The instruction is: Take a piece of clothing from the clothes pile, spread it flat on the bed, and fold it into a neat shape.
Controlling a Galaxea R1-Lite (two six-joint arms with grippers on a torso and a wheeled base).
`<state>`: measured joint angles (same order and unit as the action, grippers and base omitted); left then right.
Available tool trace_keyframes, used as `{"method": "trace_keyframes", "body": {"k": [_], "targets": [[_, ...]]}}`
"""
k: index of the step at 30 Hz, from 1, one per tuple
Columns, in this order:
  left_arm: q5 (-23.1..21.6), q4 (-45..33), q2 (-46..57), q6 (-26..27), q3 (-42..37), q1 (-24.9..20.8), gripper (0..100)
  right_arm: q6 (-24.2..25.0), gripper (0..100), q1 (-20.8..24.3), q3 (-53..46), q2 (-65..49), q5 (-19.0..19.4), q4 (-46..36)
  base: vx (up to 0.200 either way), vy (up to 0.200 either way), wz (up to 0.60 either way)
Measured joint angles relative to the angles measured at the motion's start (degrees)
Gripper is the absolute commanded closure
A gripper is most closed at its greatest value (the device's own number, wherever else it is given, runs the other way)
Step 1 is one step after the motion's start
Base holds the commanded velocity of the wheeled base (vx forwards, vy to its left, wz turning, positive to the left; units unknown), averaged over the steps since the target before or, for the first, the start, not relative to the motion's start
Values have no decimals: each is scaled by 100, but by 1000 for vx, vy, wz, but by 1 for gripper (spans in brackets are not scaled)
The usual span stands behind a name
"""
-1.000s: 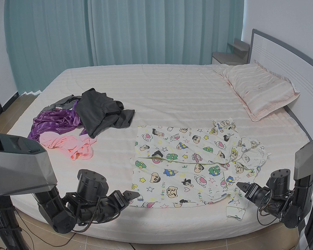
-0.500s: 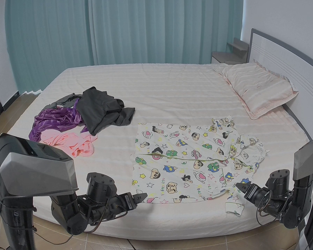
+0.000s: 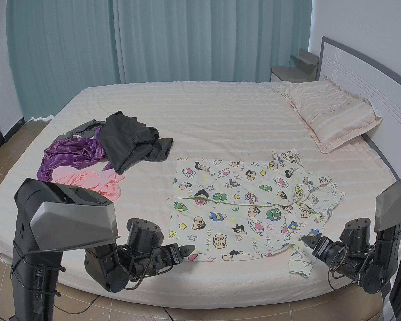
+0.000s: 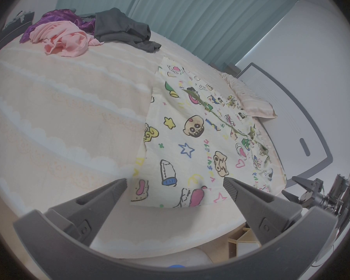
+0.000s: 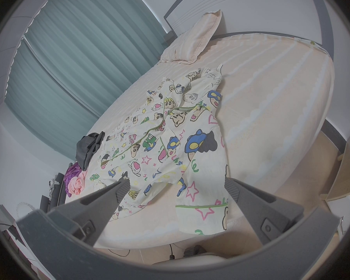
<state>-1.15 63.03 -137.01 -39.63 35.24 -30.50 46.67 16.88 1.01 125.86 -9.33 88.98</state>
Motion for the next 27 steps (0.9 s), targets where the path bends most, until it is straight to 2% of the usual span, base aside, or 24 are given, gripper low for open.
{"method": "trace_keyframes", "body": {"k": [1,5,10,18,27], "targets": [[11,-84,-20,24,56,-6,100,0,0,-5,0,11,0,0,0,0,0],[37,-357,-65,162,240,-17,100,-11,0,-22,0,41,0,0,0,0,0],[293,-550,-89,116,423,-15,100,-94,0,-104,0,140,-6,2,0,0,0],[475,-590,121,-638,122,57,100,-428,0,-230,0,683,-191,2,0,0,0],[629,-544,705,-1204,-490,134,100,-663,0,-82,28,1152,-312,0,0,0,0]]}}
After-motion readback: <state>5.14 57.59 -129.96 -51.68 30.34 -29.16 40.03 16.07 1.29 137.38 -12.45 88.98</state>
